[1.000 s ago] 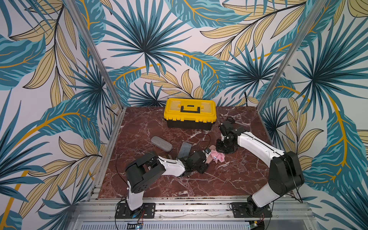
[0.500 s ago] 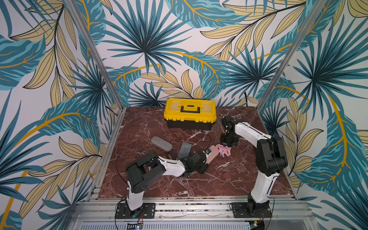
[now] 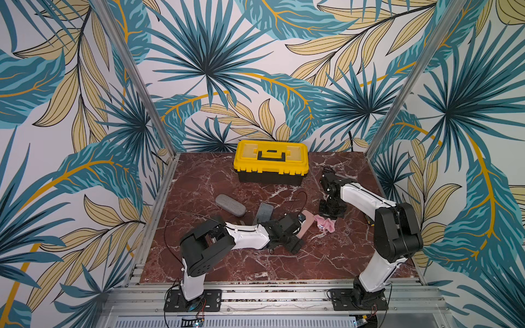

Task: Wipe the eyeglass case
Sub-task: Wipe the dirt from the eyeglass case.

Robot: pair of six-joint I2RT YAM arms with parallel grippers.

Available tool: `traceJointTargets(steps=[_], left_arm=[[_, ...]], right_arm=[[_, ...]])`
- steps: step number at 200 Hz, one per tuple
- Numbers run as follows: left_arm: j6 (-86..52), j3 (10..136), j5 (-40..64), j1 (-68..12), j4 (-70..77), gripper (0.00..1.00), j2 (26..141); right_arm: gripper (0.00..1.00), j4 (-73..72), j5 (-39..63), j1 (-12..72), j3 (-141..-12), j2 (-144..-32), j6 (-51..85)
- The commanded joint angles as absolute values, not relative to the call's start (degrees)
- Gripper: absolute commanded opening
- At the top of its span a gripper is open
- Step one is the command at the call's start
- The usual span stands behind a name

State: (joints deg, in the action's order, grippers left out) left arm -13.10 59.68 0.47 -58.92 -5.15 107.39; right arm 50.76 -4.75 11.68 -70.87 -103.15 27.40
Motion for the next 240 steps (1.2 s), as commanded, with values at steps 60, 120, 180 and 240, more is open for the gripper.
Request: traceJointTargets(steps=[60, 120, 180, 240], left_arm=[[-18.6, 76.5, 11.1, -62.2, -12.5, 0.97, 114.0], [-14.1, 73.0, -2.1, -61.6, -14.9, 0.98, 105.6], [-8.5, 63.2, -5.2, -54.4, -2.0, 1.0, 97.0], [2.0, 67.6, 21.6, -46.2, -1.7, 1.0, 106.0]], right_arm=[[0.0, 51.9, 3.8, 18.2, -88.1, -115.2, 27.0], [0.0, 56.7, -0.3, 15.4, -92.1, -110.7, 23.9], [0.0, 54.8, -2.4, 11.5, -77.6, -94.6, 24.1], [0.0, 54.4, 3.4, 11.2, -61.0, -83.0, 27.7]])
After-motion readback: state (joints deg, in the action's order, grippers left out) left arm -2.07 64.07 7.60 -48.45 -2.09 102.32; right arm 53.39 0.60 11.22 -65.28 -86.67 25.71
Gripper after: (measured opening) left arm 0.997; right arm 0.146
